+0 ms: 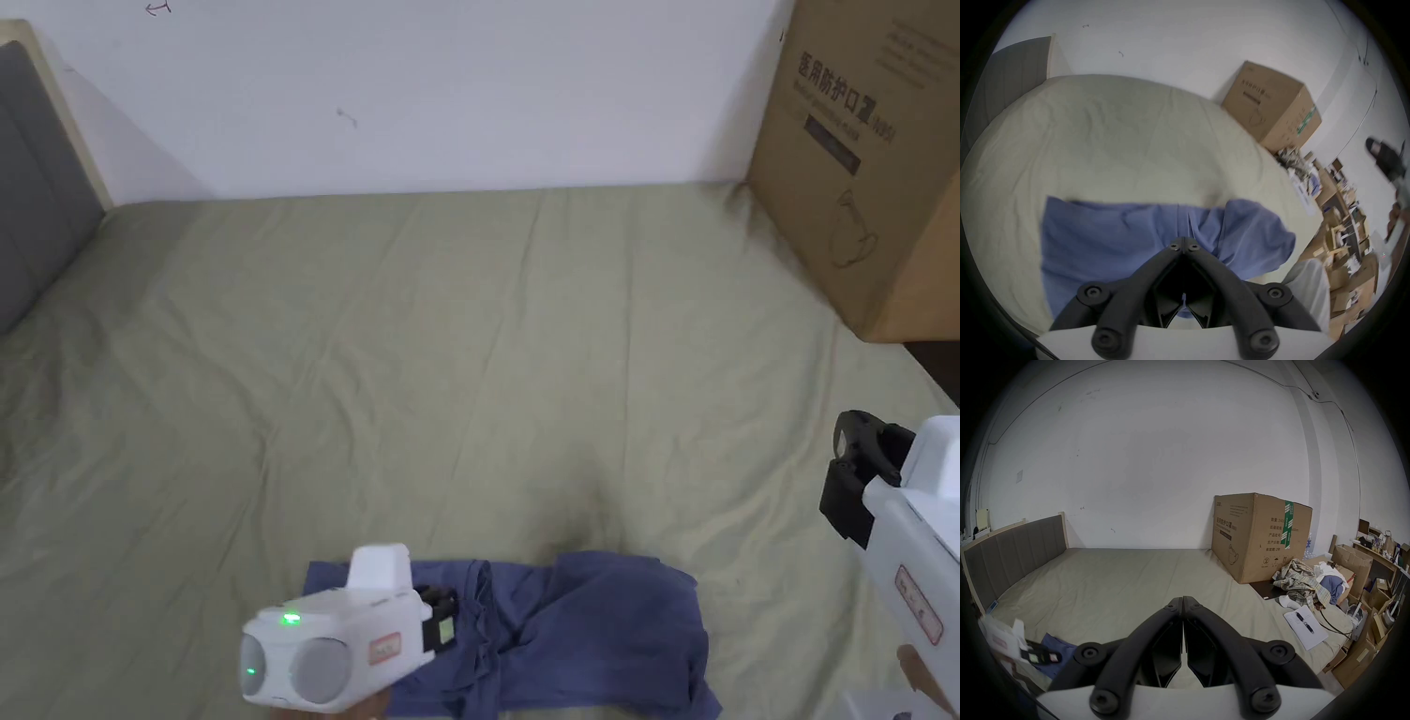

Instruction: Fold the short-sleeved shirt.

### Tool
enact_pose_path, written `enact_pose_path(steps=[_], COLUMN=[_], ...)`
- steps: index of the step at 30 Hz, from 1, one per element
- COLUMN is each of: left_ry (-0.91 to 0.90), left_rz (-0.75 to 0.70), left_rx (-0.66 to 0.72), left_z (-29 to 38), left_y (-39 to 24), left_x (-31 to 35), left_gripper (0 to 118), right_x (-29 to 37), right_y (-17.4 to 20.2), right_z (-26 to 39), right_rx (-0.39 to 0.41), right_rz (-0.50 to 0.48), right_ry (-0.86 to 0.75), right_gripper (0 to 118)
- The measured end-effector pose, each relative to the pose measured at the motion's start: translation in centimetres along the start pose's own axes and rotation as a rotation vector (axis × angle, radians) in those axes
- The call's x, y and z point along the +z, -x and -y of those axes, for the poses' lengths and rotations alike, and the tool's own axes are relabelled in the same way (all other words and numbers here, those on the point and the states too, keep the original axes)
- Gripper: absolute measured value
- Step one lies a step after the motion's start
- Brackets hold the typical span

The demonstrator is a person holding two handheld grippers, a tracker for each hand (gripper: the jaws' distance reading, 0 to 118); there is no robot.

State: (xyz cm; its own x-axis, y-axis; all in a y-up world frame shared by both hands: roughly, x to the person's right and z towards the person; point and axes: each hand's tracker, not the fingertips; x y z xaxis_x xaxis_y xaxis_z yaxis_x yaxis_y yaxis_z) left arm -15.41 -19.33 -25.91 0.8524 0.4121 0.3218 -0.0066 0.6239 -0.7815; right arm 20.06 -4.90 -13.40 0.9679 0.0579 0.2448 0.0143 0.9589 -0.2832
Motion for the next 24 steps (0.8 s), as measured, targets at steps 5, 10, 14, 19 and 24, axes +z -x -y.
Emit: enact_pose_path(steps=[5, 10, 14, 19, 24], left_ry=[-0.008, 0.037, 0.121, 0.151, 0.185], left_rz=[0.062, 0.098, 0.037, 0.043, 0.031], left_rx=[0.163, 0.334, 0.428, 0.438, 0.405], left_z=[-3.8, -4.5, -2.6, -0.7, 0.5], left_y=[5.7, 12.0, 15.2, 17.2, 17.1], left_x=[4.4, 5.3, 3.6, 0.9, -1.4], left_gripper=[3, 70, 111, 108, 49], right_x=[-0.4, -1.0, -1.4, -1.8, -1.9], right_y=[1.3, 2.2, 2.9, 3.3, 3.1], right_z=[-0.2, -0.1, 0.1, 0.4, 0.5], right_rx=[0.001, 0.006, 0.011, 0.026, 0.034], right_rz=[-0.032, -0.056, -0.071, -0.076, -0.074], right_ry=[-0.003, 0.003, 0.015, 0.032, 0.045], right_gripper=[0, 0, 0, 0, 0])
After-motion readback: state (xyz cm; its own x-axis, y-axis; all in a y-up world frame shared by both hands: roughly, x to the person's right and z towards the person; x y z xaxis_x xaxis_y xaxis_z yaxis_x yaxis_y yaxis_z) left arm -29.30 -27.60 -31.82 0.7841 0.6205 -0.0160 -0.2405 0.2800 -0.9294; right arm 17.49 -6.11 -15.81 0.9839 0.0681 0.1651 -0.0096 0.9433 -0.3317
